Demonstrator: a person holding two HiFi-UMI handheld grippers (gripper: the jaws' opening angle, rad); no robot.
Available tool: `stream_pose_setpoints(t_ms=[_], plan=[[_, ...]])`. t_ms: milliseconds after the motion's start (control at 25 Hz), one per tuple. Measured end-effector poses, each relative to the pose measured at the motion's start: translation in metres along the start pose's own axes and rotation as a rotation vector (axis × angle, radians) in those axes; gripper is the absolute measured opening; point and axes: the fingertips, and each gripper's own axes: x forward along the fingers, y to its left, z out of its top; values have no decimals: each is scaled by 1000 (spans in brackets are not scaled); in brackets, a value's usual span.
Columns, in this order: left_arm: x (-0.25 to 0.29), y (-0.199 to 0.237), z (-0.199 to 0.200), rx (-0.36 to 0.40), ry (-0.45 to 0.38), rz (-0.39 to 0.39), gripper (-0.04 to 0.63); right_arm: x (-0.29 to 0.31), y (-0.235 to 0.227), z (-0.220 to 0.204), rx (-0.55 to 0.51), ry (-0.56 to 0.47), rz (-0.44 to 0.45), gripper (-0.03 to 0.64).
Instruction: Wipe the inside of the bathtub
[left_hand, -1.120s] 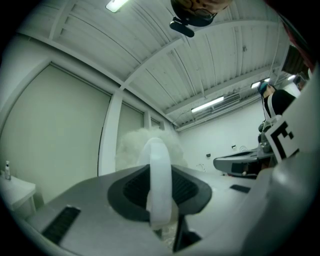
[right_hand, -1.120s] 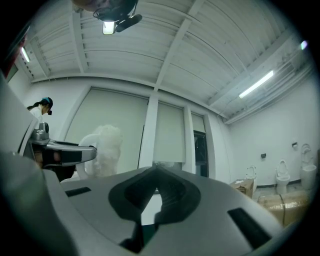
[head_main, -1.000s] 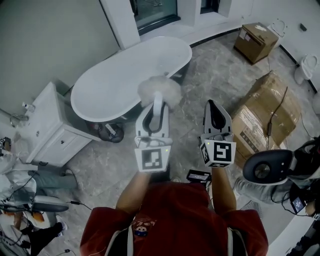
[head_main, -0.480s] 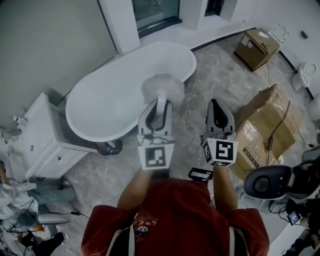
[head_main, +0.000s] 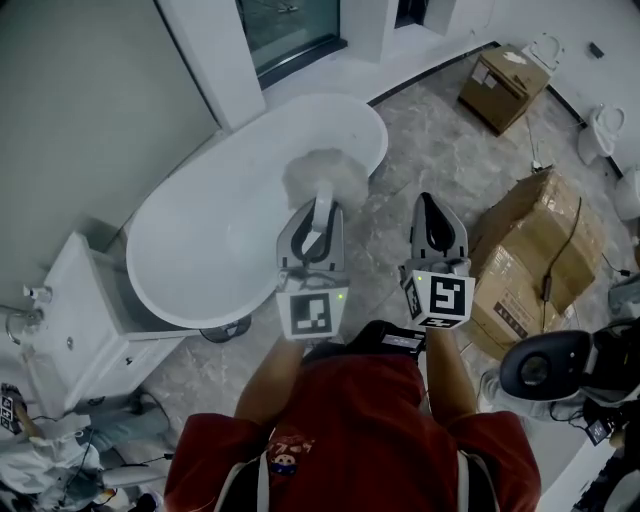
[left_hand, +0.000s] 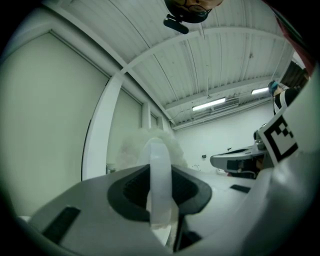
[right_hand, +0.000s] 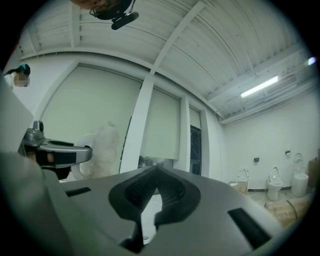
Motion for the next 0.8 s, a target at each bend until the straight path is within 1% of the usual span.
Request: stream_pose_setpoints(t_ms=[120,280,360,520,680,800], plan=[[24,-4,-8,-10,10,-14,91,17,-14,-9,7,7,-14,12],[62,-7,-22,-1,21,-20,91,47,-35,-25,40,15,-19,12],[93,-13,-31,0,31,-11,91,69,-56,-34,46,22,-12,12],[170,-43,-42,-2,48,-8,91,116,-119,-46,65,25,-16,12],[197,-46,-44,17,38,-7,91,137,-137,-49,75,2,-13,12],[230,-56,-46,17,42,-1,91,161,-165,-51,70,-13,-1,12]])
